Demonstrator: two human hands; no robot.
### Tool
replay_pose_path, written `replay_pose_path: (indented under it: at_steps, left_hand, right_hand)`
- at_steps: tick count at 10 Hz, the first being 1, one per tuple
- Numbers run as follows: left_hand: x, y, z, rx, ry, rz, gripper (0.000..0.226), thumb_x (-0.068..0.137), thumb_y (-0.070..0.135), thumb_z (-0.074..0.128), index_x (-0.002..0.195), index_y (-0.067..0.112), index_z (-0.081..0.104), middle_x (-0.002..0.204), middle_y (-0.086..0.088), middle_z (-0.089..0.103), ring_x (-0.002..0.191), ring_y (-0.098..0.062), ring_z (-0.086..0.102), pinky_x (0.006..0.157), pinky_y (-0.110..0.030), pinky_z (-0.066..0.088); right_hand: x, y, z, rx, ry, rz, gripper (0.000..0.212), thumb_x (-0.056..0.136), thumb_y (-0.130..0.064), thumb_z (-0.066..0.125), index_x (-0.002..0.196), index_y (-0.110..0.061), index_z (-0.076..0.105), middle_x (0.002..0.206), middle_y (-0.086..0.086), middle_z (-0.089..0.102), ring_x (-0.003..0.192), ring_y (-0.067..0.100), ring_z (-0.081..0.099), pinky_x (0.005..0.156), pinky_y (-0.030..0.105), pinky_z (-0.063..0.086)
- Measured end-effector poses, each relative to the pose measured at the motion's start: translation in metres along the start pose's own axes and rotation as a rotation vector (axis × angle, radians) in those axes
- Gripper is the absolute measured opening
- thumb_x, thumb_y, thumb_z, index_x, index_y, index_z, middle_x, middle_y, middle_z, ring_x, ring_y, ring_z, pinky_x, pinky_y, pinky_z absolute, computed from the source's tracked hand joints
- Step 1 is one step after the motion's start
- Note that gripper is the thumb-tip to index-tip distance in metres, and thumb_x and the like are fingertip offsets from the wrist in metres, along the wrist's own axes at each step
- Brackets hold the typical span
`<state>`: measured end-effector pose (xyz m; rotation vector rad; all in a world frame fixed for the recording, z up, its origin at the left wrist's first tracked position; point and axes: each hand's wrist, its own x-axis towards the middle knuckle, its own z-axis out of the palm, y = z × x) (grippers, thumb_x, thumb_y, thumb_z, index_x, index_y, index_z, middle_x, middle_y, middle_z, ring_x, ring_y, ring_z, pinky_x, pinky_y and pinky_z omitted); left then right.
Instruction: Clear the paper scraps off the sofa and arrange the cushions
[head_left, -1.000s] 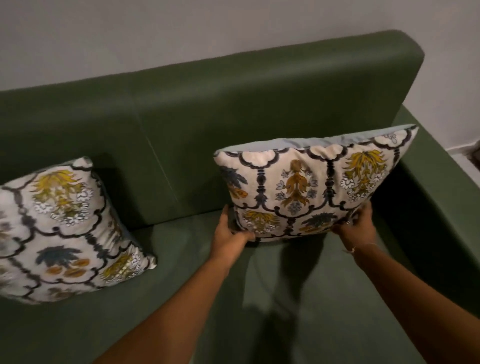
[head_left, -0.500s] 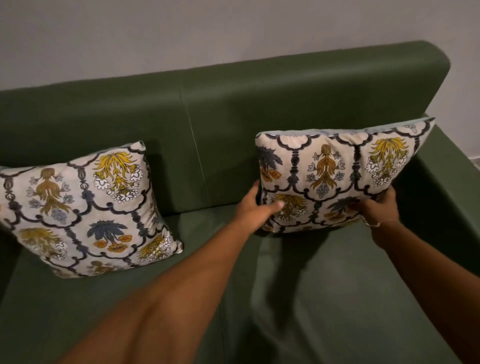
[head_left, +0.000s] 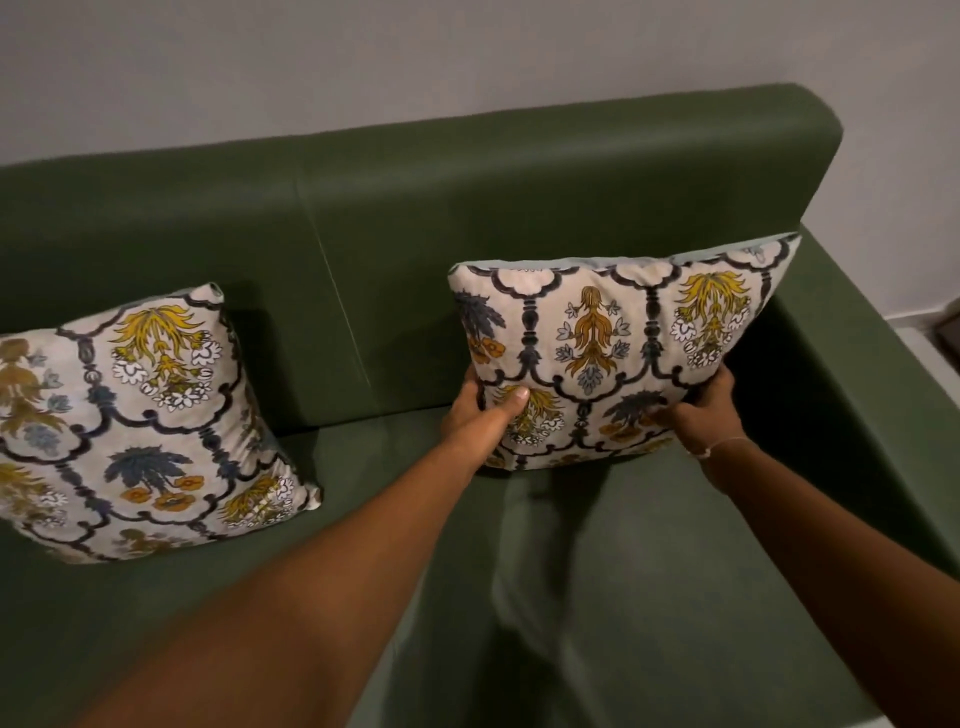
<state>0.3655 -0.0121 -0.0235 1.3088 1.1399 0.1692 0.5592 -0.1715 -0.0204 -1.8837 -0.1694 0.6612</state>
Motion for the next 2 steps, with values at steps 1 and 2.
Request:
replay_pose_path:
  at_steps: [1,2]
  left_hand:
    - [-0.013,-0.021,-0.023,0.132,-0.007,-0.033,0.089,0.076,0.056,0.067,0.149,0.033,0.021,0.152,-0.009,0.042,0.137,-0.028,0.042,0.114,-0.047,0.036]
    - [-0.045,-0.054,-0.061,0.446,0.086,-0.070,0.078,0.083,0.056,0.057,0.149,0.028,0.026,0.151,-0.009,0.043,0.136,-0.028,0.044,0.113,-0.041,0.036]
  right_hand:
    - [-0.025,-0.005,-0.003,0.028,0.056,-0.007,0.106,0.069,0.005,0.075,0.149,-0.021,0.012,0.151,0.015,0.035,0.137,0.032,0.035,0.106,0.042,0.033]
    - [-0.072,-0.020,-0.007,0.060,0.124,-0.040,0.099,0.074,-0.003,0.075,0.150,-0.028,0.017,0.156,0.009,0.029,0.141,0.031,0.030,0.107,0.043,0.037]
